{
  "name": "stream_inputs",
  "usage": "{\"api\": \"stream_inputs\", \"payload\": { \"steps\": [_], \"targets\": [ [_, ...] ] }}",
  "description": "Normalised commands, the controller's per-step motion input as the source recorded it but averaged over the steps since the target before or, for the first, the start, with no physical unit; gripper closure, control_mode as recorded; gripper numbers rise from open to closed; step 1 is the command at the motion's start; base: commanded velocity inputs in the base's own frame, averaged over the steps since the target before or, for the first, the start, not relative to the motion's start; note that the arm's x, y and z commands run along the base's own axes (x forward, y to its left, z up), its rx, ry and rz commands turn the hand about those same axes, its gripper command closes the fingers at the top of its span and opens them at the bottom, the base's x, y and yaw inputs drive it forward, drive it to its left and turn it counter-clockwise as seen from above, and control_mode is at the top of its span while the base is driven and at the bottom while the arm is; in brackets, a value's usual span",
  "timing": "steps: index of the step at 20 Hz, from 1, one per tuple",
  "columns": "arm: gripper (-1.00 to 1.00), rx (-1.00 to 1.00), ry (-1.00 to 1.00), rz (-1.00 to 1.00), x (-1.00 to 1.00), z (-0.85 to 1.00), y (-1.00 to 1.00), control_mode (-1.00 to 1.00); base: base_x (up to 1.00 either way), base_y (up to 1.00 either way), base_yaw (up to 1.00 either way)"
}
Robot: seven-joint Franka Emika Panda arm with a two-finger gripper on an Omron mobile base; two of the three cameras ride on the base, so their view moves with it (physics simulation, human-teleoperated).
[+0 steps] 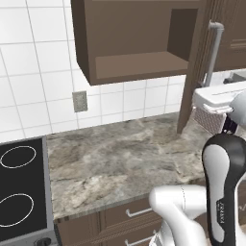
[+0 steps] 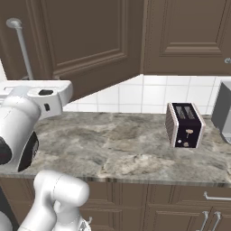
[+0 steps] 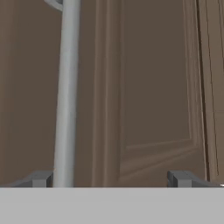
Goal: Open the cabinet. Pick the dish brush and place it next to the sink. Then close the cabinet.
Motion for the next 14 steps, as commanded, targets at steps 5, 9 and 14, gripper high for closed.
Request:
{"api": "stream_inputs", "payload": {
  "steps": [5,9,14],
  "targets": [
    [-1.0,0.0,0.03,-0.04,0.37,0.0,0.17,-1.0,0.0,0.0,0.0],
    [-1.0,0.0,0.06,0.0,0.41,0.0,0.18,-1.0,0.0,0.0,0.0],
    [-1.0,0.0,0.06,0.0,0.36,0.0,0.04,-1.0,0.0,0.0,0.0]
  ]
}}
